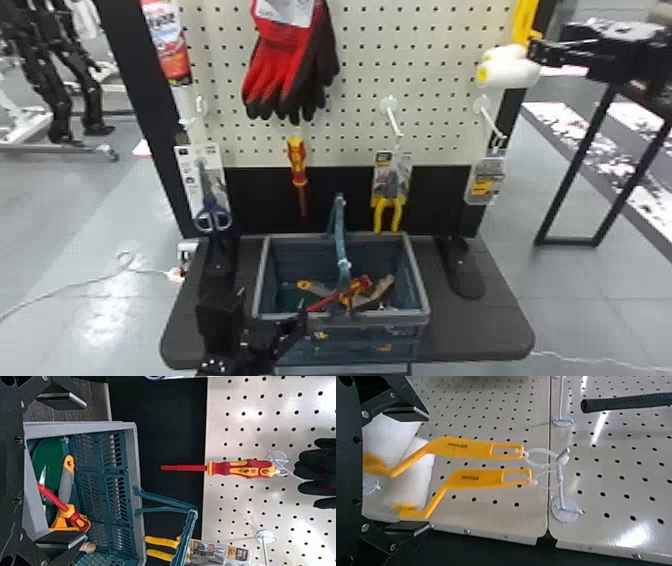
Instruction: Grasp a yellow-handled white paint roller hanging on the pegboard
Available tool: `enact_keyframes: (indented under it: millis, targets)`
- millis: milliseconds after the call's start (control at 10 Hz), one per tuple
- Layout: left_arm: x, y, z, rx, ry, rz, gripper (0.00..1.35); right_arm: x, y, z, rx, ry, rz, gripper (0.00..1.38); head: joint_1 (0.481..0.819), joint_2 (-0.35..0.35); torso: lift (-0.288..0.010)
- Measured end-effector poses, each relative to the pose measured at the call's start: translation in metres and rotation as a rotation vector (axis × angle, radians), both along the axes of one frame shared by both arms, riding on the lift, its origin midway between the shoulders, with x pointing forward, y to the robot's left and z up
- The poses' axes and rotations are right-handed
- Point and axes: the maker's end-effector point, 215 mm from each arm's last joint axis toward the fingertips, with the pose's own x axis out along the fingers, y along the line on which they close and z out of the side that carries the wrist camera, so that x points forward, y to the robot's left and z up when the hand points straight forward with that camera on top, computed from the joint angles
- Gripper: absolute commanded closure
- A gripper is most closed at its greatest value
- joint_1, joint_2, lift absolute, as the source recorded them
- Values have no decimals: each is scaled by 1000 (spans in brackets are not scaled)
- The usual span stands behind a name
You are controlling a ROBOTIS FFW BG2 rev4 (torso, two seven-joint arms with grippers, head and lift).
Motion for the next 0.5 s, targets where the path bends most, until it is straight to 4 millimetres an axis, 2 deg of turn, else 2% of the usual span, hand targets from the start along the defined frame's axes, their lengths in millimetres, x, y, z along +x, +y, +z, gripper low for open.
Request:
enact_keyframes:
  millis: [500]
  targets:
    - [-2, -1, -4, 8, 10, -6, 153, -11, 64, 19, 43, 56, 202, 338, 549, 0, -100]
